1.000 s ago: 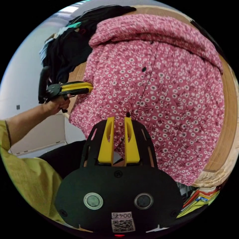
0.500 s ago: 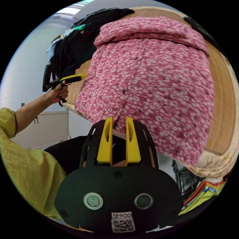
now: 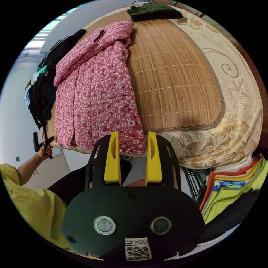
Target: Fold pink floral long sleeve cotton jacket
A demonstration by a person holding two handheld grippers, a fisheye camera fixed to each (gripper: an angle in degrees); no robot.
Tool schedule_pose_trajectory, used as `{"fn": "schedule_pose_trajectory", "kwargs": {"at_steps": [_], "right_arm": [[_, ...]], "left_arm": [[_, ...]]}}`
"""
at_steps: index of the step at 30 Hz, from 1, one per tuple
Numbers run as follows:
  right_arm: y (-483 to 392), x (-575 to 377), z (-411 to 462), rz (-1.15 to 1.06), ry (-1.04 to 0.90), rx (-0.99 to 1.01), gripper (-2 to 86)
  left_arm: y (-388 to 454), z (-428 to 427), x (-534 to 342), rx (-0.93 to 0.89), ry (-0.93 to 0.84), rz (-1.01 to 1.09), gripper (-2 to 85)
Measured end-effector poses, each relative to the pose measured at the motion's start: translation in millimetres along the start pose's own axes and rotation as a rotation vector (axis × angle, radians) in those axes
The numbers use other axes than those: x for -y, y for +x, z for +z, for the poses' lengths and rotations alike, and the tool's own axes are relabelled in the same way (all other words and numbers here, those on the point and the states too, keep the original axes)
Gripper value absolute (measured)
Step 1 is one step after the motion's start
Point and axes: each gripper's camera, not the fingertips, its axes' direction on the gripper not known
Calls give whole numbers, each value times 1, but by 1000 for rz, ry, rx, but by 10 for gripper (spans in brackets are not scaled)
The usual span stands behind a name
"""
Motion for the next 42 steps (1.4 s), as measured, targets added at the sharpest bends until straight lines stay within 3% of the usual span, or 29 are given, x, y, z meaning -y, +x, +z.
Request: {"fn": "schedule_pose_trajectory", "kwargs": {"at_steps": [5, 9, 16, 22, 26, 33, 38, 42], "right_arm": [[-3, 0, 12, -41, -43, 11, 96], [-22, -6, 15, -181, -63, -163, 45], [9, -10, 13, -15, -67, -69, 68], [37, -45, -25, 177, 96, 101, 82], [23, -58, -37, 164, 180, 208, 78], [-81, -42, 53, -58, -112, 498, 94], [-121, -28, 112, -58, -272, 496, 94], [-133, -6, 115, -56, -305, 512, 32]], "left_arm": [[27, -7, 5, -2, -40, 91, 134], [40, -10, 7, 142, -79, 126, 116], [67, -29, 2, 280, -78, 207, 117], [72, -87, -22, 64, 33, -24, 116], [84, -87, -41, -153, 36, -181, 111], [138, -60, -61, -253, -32, -197, 109], [170, -57, -73, -211, -13, -203, 110], [185, -60, -86, -161, 40, -279, 113]]}}
